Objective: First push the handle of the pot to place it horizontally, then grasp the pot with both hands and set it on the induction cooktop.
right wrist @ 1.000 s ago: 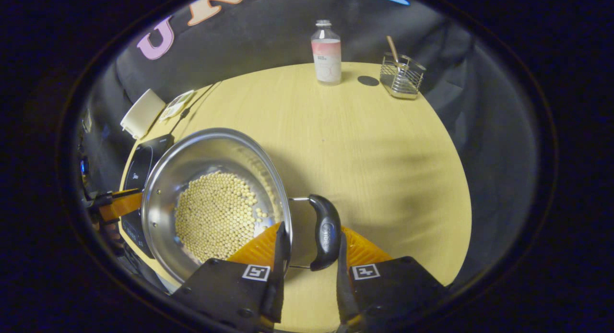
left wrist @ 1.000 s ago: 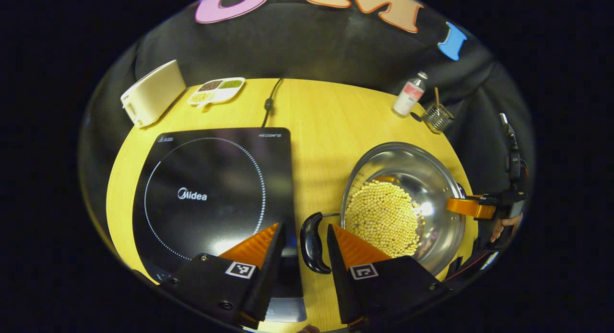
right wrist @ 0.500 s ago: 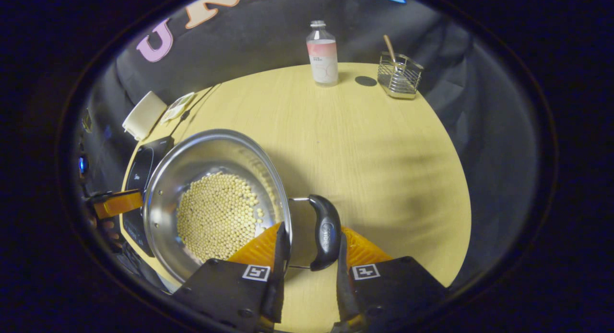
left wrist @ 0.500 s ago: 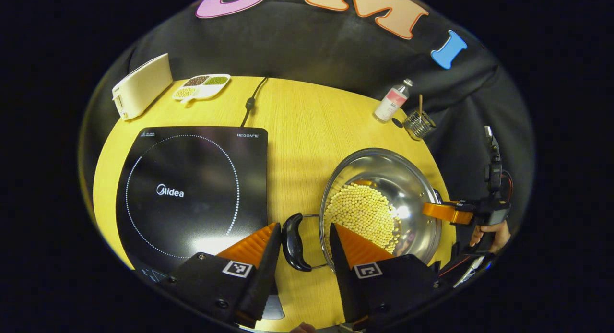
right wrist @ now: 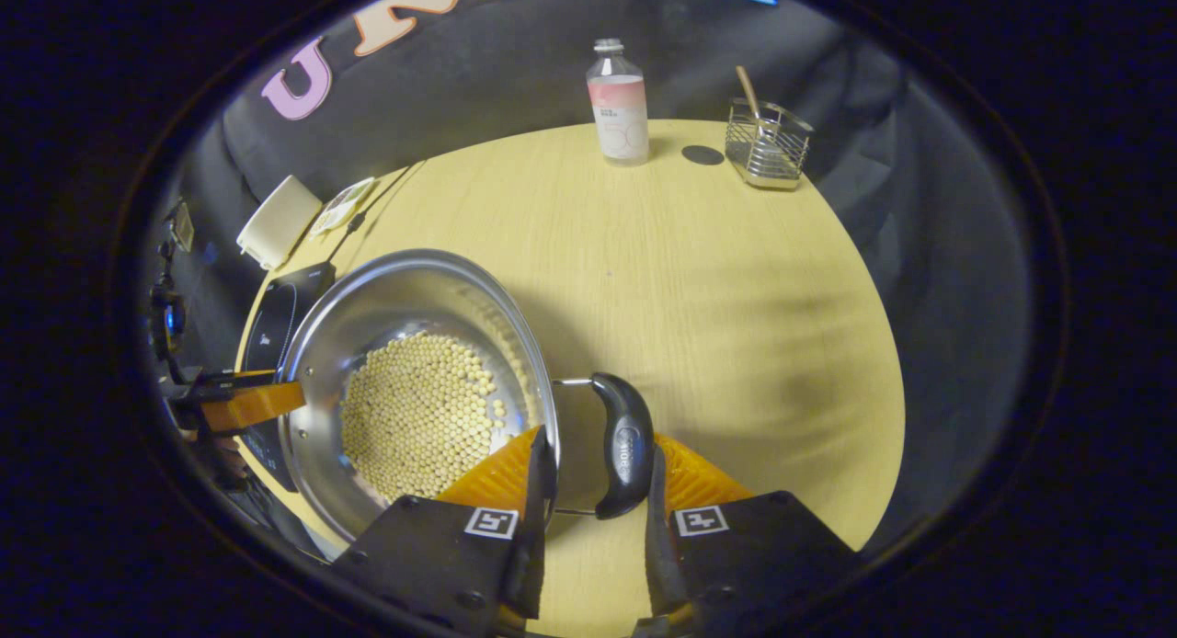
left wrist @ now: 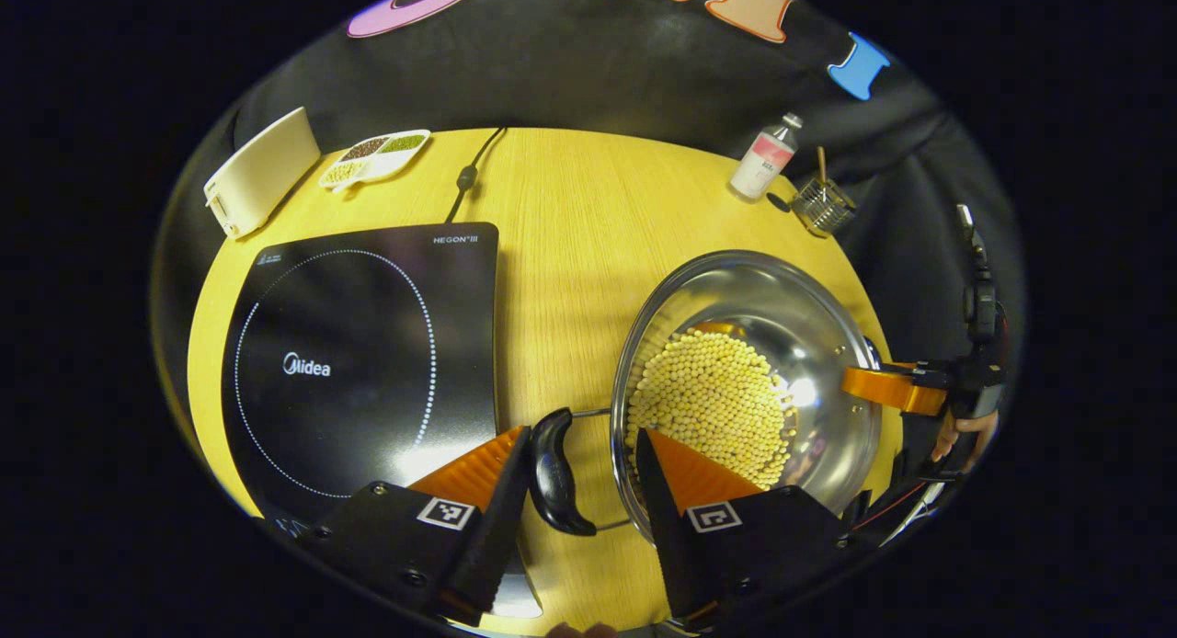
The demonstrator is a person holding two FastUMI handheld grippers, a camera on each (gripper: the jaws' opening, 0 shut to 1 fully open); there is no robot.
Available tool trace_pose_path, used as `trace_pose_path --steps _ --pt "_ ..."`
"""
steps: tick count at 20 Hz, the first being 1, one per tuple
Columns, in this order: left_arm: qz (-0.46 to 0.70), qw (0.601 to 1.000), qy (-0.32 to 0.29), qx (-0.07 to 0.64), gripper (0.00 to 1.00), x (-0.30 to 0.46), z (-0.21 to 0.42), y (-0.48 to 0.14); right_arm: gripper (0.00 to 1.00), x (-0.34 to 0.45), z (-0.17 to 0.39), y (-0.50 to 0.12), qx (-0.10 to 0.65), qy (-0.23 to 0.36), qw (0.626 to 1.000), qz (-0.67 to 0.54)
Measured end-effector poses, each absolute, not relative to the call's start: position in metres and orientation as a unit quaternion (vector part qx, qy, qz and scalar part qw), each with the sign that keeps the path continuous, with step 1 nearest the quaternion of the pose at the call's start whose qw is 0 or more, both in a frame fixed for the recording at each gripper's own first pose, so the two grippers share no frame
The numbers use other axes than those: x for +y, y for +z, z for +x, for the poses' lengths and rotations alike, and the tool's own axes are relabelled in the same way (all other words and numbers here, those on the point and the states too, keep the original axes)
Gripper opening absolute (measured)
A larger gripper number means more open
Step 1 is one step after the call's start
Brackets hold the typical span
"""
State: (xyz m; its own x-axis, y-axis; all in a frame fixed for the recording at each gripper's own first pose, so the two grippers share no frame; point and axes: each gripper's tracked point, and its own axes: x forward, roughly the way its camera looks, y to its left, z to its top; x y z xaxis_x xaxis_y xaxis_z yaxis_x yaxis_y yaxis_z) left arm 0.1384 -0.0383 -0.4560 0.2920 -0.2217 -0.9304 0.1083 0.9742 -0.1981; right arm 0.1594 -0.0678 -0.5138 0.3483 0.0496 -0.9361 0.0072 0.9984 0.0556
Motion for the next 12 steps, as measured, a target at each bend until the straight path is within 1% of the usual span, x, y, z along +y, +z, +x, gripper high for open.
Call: trace_pose_path --steps 1,2,3,4,5,6,7,9,10,11,12 --pt "-0.057 0.796 -0.101 0.595 0.7 -0.04 0.136 -0.46 0.41 -0.069 0.162 -0.515 0.571 0.012 0.821 0.022" --pt "-0.064 0.796 -0.099 0.594 0.75 -0.041 0.138 -0.463 0.41 -0.071 0.161 -0.515 0.57 0.012 0.822 0.022" --pt "-0.066 0.794 -0.093 0.597 0.64 -0.04 0.139 -0.462 0.41 -0.069 0.161 -0.514 0.573 0.01 0.819 0.026" --pt "-0.066 0.798 -0.091 0.592 0.63 -0.041 0.144 -0.464 0.47 -0.07 0.161 -0.514 0.572 0.009 0.82 0.024" --pt "-0.062 0.798 -0.091 0.593 0.63 -0.039 0.143 -0.463 0.4 -0.07 0.161 -0.514 0.568 0.009 0.823 0.016" --pt "-0.062 0.795 -0.086 0.597 0.62 -0.038 0.14 -0.462 0.4 -0.069 0.158 -0.513 0.571 0.009 0.821 0.015" --pt "-0.072 0.793 -0.084 0.599 0.59 -0.036 0.139 -0.46 0.47 -0.058 0.155 -0.512 0.574 0.006 0.818 0.021" --pt "-0.088 0.798 -0.074 0.592 0.59 -0.032 0.144 -0.452 0.47 -0.062 0.16 -0.511 0.576 0.002 0.817 0.032" --pt "-0.086 0.8 -0.072 0.589 0.61 -0.028 0.146 -0.448 0.41 -0.058 0.159 -0.507 0.573 0.002 0.819 0.034" --pt "-0.08 0.803 -0.072 0.587 0.61 -0.023 0.149 -0.444 0.41 -0.054 0.16 -0.506 0.574 0.004 0.818 0.034" --pt "-0.077 0.801 -0.07 0.59 0.59 -0.02 0.149 -0.442 0.47 -0.05 0.161 -0.503 0.571 0.005 0.82 0.035"
